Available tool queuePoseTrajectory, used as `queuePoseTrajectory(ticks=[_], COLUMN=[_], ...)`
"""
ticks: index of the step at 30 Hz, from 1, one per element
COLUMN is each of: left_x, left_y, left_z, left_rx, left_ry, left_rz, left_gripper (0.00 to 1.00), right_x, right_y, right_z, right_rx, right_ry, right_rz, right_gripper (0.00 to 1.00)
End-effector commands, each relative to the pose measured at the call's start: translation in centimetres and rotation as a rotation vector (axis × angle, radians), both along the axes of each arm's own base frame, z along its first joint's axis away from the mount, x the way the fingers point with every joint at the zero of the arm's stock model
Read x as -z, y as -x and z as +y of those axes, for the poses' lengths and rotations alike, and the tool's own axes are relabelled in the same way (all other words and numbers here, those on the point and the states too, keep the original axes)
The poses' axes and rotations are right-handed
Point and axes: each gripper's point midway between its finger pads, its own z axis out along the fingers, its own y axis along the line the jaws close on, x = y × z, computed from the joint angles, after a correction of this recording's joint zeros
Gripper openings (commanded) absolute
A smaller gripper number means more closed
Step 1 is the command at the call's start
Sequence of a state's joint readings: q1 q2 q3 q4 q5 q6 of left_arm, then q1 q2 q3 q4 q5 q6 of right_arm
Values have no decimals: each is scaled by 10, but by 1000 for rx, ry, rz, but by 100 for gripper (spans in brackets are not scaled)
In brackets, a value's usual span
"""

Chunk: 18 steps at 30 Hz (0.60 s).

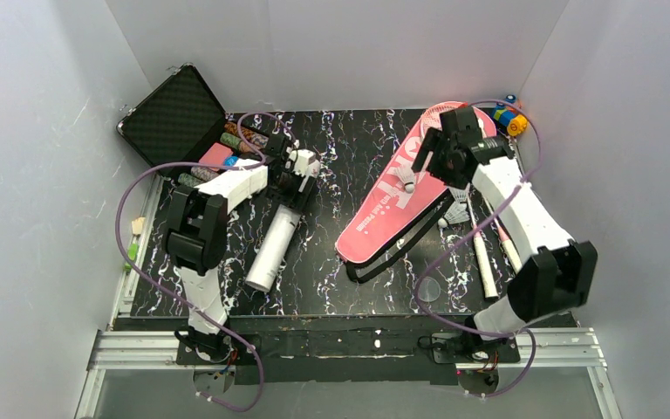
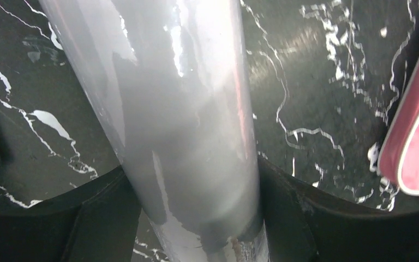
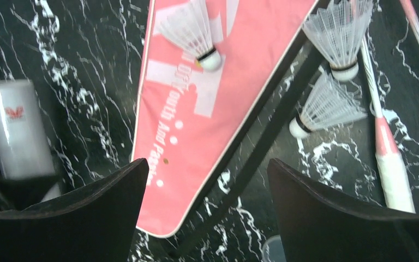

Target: Pack up the badminton gear

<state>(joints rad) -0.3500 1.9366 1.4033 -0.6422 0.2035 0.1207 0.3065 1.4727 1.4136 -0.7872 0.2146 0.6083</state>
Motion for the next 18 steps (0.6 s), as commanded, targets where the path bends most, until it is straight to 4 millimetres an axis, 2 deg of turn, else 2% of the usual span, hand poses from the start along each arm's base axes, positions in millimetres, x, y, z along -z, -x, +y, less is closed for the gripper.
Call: queuePoseTrajectory(ticks=[1, 6, 9, 13, 18], left_x=[-39, -38, -40, -48, -69], left_y=[19, 59, 83, 111, 137], left_z=[4, 16, 22, 30, 25], left_rx=[191, 343, 427, 527, 620], left_ry=[12, -31, -82, -147, -125], left_rz=[-88, -85, -112, -196, -332], left_gripper=[51, 45, 46, 47, 48], right_x=[-6, 16, 34, 56, 75], right_y=[-37, -74, -92, -107, -121], right_z=[3, 7, 7, 6, 6], right_rx=[40, 63, 70, 79, 82], right_ry=[-73, -115, -103, -96, -121], right_rz=[13, 118, 166, 216, 254], right_gripper=[88, 87, 86, 82, 79])
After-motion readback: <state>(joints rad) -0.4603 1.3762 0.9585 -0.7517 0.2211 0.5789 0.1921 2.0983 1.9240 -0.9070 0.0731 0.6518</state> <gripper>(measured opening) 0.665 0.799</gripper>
